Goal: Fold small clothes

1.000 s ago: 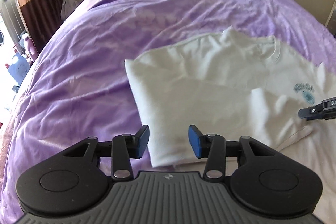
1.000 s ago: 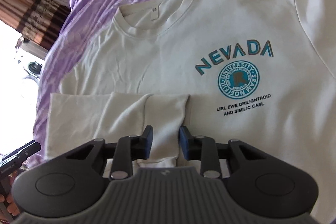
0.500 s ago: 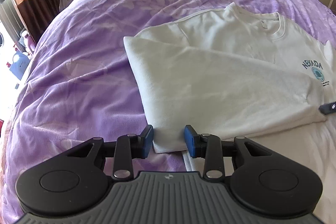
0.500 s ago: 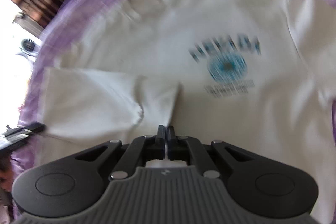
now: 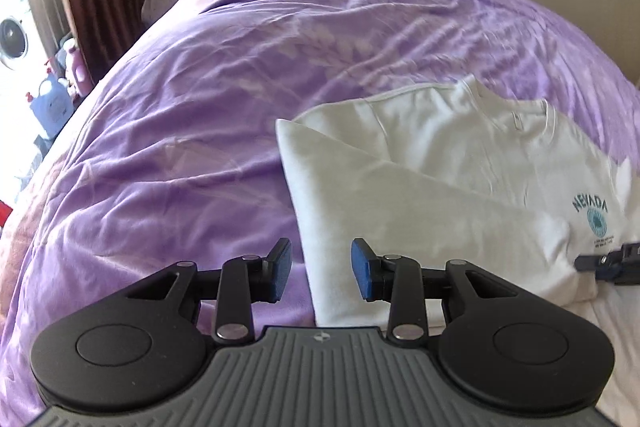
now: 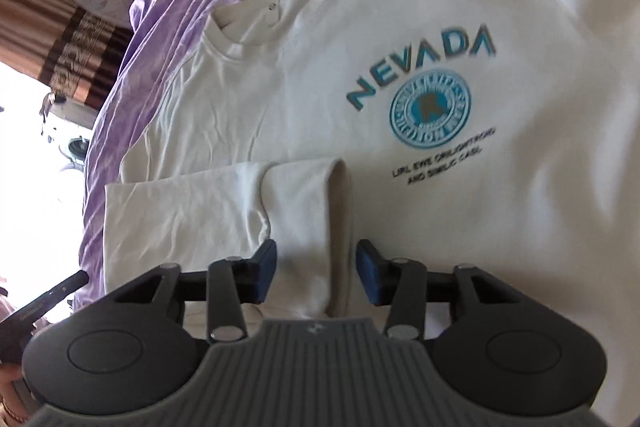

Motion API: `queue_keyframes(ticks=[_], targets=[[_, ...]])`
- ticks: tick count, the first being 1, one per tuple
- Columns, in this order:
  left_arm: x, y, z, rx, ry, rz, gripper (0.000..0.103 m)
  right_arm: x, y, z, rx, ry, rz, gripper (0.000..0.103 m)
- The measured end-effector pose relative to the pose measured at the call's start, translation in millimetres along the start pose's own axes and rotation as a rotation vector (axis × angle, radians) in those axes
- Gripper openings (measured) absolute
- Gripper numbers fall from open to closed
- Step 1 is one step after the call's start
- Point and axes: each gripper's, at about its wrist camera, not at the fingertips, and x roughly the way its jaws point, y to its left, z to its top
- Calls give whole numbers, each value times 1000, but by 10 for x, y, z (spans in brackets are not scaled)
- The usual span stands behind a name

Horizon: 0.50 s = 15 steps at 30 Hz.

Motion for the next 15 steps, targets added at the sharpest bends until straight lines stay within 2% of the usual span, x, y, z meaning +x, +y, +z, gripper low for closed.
queue_keyframes(ticks=[2,4,5,8,9,12,15], targets=[[-29,55,14,-7,-13,14,41,21,24,-8,5,0,0,4],[-62,113,35,-20,-28,24,41,-24,142,25,-25,-6,-15,2],[-71,146,52,-32,-33,26,41,-91,274,45,-81,-21,-53,2],[-85,240,115,-77,-51,26,41,-291,880,82,-340,-72,-159,1],[-83,270,136,-93,-55,25,41,-371,1078,95,-409,-94,-168,1],[-60,363,200,-151,-76,1,41,-669,1722,207,-561,-175,-144,1],[-21,429,261,-206,-80,-25,41,-1027,2166,341,-627,-276,-107,1]])
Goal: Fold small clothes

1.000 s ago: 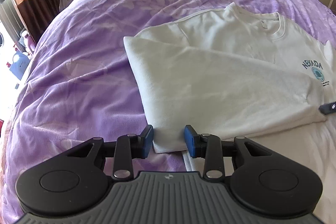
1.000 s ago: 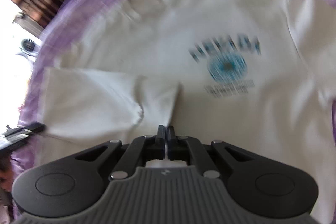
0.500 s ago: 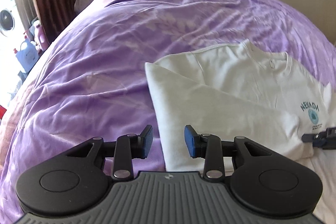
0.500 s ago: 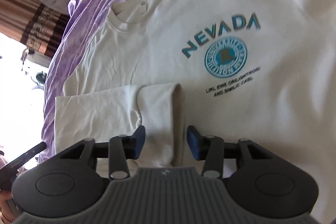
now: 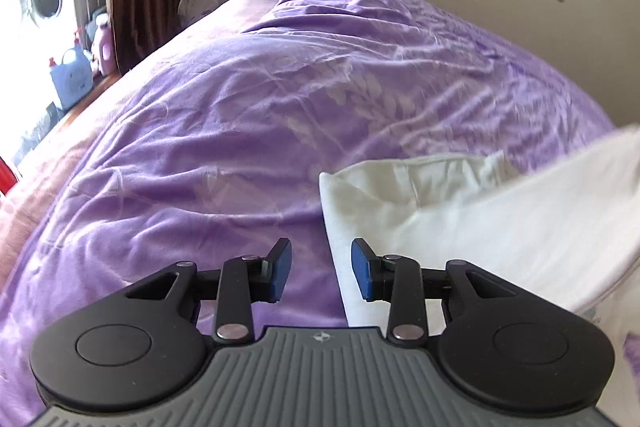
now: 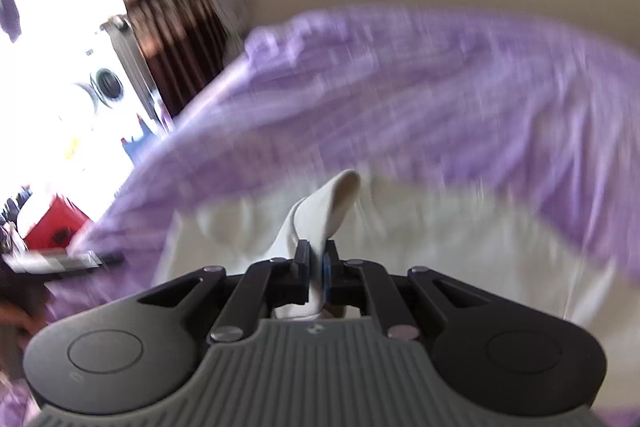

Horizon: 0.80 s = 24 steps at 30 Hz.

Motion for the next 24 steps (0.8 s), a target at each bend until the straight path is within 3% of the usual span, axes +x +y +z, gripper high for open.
queue_keyframes(ticks=[5,9,13,17,20,24], targets=[[88,-28,91,-22,-4,-26,41,-450,28,586,-7,-158,-41,1],[246,-101,88,-24,13,-59,41,-618,-404,642,60,-176,-130,1],[465,-198,49,-40,38,-83,41,-382,-1099,323,173,-95,-218,1],[698,-280,62,-82,68,-141,47,78,-1688,-194,315,46,-223,1],[903,-361,110,-100,85,-161,59,288,-1901,-521,356,88,-224,1],[1217,-448,114,-134,129,-149,59,443,-2045,-655,370,97,-203,1]])
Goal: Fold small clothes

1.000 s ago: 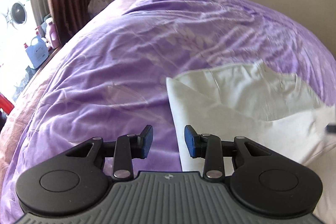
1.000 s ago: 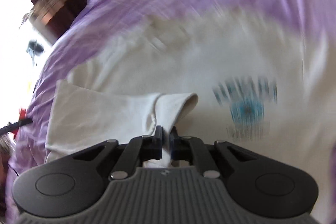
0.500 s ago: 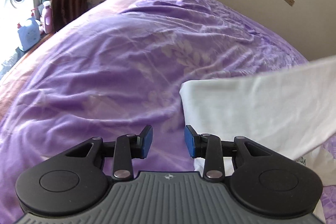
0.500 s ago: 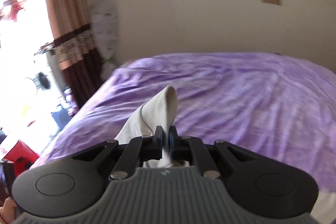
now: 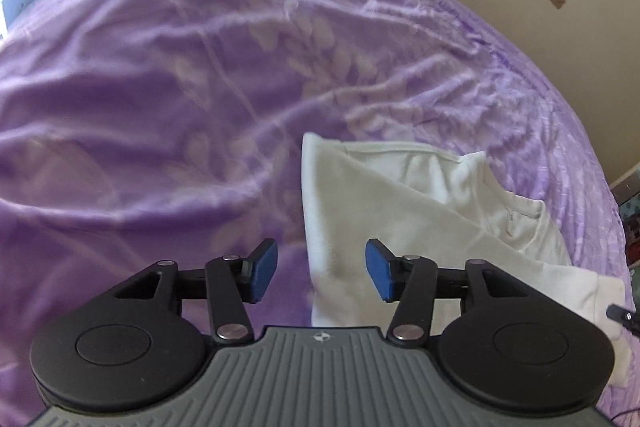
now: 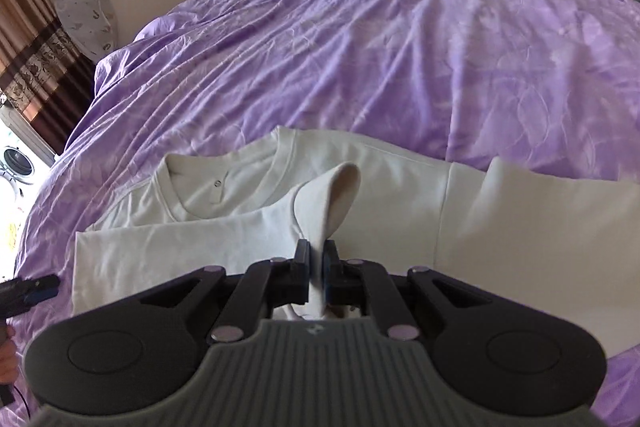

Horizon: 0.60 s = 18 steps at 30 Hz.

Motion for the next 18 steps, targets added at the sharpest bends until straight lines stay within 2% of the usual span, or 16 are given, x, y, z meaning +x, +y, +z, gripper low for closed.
queue_keyframes(ticks=[1,2,3,4,8,10,12,15,18], targets=[[55,0,-15,-10,3,3,59,18,-22,-7,-4,-1,-1,1],[103,-1,-30,-14,6,5,47,19,-59,-35,-7,-1,-1,1],[126,-6,-44,-11,-4,12,14,36,-94,-35,-9,1,-3,1],[124,-11,-55,0,-20,8,2,38,-136,-41,-9,5,-4,1],[-92,23,11,24,-96,-87,2,43,-198,-83,-2,24,-5,1],[-189,21,66,63,-109,-109,2,-35,-249,-74,26,7,72,1],[-191,6,110,90,-102,-92,2,-92,-315,-66,53,0,120,1],[-60,14,119,104,-76,-52,2,54,-428,-94,46,25,23,1],[85,16,63,103,-58,-5,2,346,-573,-205,99,85,-11,1]])
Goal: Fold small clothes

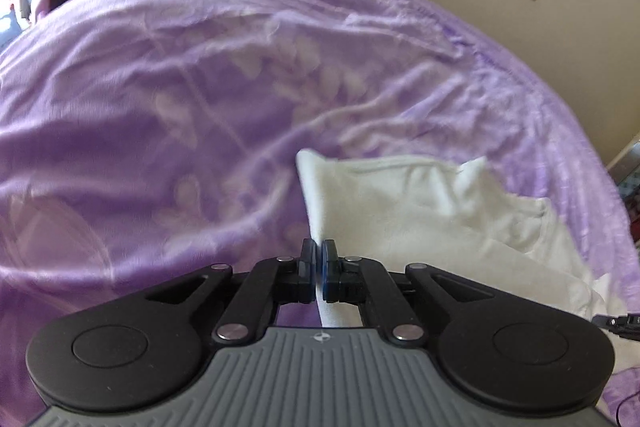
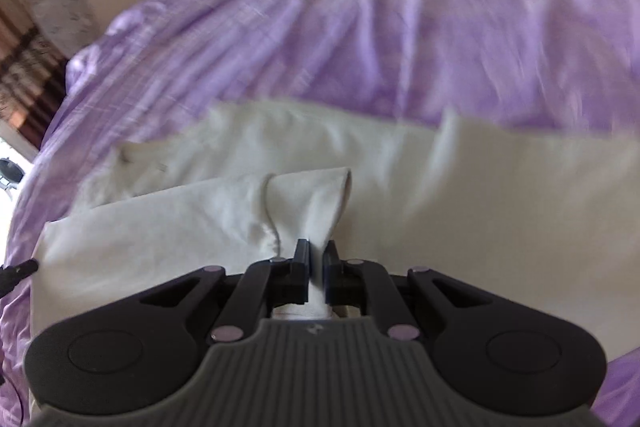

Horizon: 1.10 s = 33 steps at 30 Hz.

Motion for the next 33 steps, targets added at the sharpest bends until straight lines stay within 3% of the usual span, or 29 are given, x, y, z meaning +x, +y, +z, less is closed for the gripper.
queue_keyframes(ticks=[4,6,8,11,15,17,18,19,20,21,23,28,33], targets=[[59,48,-40,-16,42,14,6,235,-49,-112,16,15,-17,5],[-24,94,-18,-45,58,6,14,193,-53,-122,25,0,-11,12],[-152,99,-11,-30,65,-7,23,101,-79,-115,35,-16,-1,39],[-315,60,-61,-11,112,-49,51,-67,-110,-168,41,-20,1,41],[-354,-17,-249,-7,195,-68,58,-112,-193,-302,67,13,22,41],[-323,-57,-360,3,221,-49,57,-96,-228,-389,92,19,44,39],[-309,-79,-405,14,228,-38,48,-87,-238,-423,104,18,54,32],[-312,-98,-440,30,227,-27,36,-77,-249,-448,119,14,65,28],[-328,-122,-461,49,213,-12,6,-66,-257,-461,136,8,80,20],[-353,-132,-464,51,204,-18,6,-59,-265,-467,151,4,90,10],[-431,-140,-445,58,172,-21,6,-87,-263,-468,167,-10,103,0],[-371,-225,-485,168,193,36,6,-152,-218,-504,119,-6,68,0],[-241,-234,-564,179,212,77,6,29,-333,-617,158,49,47,0]])
